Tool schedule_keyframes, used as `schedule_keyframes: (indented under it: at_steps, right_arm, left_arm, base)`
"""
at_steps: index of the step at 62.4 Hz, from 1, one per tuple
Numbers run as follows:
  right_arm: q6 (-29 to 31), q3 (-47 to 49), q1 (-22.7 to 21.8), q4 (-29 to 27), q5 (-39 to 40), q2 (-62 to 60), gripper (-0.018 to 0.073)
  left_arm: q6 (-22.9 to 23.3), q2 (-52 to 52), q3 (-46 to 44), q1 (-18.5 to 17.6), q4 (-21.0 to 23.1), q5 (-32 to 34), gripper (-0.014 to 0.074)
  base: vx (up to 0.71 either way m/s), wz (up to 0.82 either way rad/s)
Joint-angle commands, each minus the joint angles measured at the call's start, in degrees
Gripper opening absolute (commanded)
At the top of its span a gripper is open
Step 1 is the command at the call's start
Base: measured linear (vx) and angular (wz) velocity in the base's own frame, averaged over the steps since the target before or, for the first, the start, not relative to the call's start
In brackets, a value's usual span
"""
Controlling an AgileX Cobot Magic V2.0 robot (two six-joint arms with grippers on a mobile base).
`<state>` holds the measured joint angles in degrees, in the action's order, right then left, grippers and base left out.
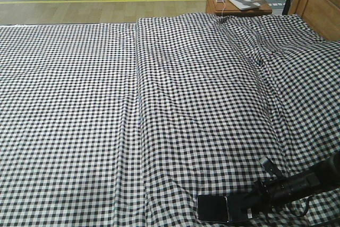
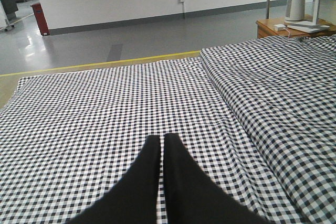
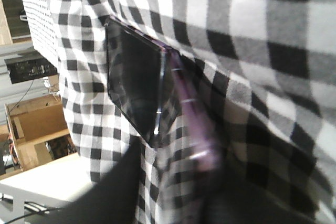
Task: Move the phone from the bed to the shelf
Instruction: 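Lower the right gripper onto the black phone on the sheet, then close the right gripper on the phone's edge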
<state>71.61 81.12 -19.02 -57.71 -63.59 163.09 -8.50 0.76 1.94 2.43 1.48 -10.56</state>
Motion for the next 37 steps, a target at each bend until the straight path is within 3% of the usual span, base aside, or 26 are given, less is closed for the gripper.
schedule_keyframes:
  at_steps: [1,10,37]
  right_arm:
    - [0.73,0.51,0.04,0.38,-6.25,-2.95,-0.0013]
    - [1.15,0.51,0.04,0.64,-10.16,-2.95,-0.0011]
    - [0.3,0.3,0.1,3.29,-10.26,-10.97,-0.0004]
  left_arm:
    - [0.33,0.77,-1.22,-0.2,0.52,4.15,0.0001]
    - [0.33,0.77,-1.22,-0.2,0.52,4.15,0.0001]
    - [0.33,0.77,-1.22,-0.2,0.52,4.15,0.0001]
  base:
    - [0.0,0.0]
    - [0.0,0.0]
    - [0.0,0.0]
